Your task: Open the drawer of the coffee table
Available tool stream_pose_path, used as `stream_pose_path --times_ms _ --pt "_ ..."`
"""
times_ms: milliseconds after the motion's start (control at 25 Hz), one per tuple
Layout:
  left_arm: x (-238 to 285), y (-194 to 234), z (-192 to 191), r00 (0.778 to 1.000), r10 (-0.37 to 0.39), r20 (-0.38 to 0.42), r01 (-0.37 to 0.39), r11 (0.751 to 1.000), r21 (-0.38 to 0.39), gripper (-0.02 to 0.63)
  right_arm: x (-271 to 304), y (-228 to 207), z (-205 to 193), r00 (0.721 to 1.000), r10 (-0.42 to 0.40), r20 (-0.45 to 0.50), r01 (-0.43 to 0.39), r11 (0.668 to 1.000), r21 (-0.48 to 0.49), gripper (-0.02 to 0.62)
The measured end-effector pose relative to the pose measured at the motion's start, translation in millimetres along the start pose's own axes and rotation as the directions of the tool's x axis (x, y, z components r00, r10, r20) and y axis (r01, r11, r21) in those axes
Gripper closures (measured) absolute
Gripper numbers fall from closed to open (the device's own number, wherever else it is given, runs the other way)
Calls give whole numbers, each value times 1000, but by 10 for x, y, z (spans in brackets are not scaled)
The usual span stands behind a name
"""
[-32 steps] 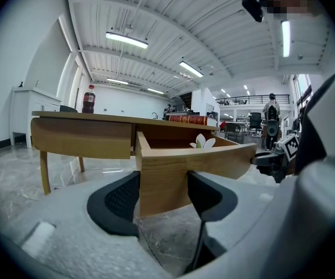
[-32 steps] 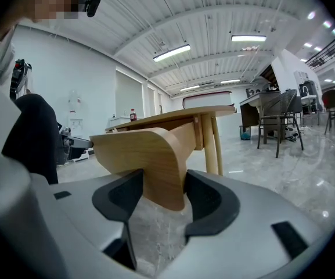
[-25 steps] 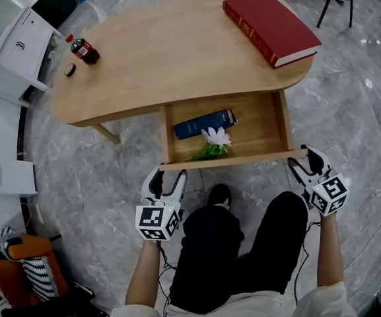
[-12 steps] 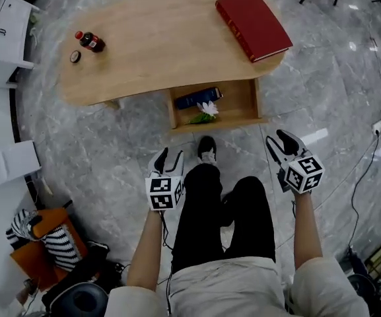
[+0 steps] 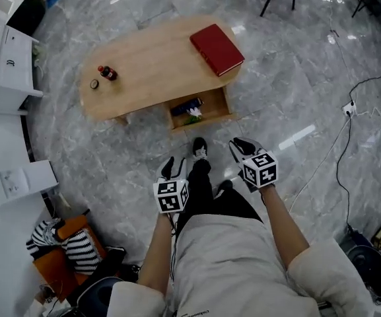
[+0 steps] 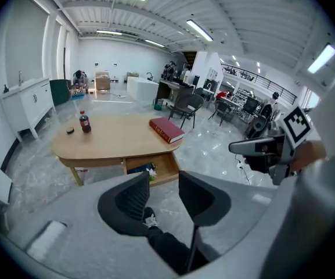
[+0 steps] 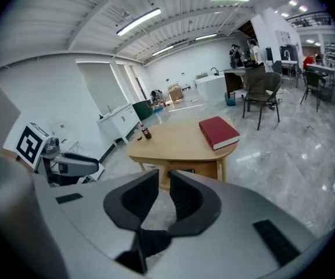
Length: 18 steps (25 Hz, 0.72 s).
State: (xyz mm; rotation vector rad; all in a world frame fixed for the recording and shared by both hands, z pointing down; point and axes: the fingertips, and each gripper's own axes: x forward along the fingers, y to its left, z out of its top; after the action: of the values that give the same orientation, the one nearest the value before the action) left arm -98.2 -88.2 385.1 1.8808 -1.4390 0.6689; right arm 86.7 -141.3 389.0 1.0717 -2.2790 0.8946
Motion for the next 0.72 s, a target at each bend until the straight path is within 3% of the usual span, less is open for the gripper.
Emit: stream_pose_path --times_ms 160,320,440,720 --pt "-354 -205 247 998 13 64 -12 1000 -21 496 -439 183 172 995 -68 72 65 997 42 545" --pt "-652 -505 182 995 38 93 -37 999 -15 583 -823 399 62 992 -51 114 48 998 28 558" --pt "-767 -733 153 991 21 131 -20 1000 -11 595 -975 456 114 988 -26 150 29 999 -20 572" --pt "-1119 -1158 -130 988 3 152 -12 998 55 595 -1304 622 -194 974 -42 222 25 996 80 580"
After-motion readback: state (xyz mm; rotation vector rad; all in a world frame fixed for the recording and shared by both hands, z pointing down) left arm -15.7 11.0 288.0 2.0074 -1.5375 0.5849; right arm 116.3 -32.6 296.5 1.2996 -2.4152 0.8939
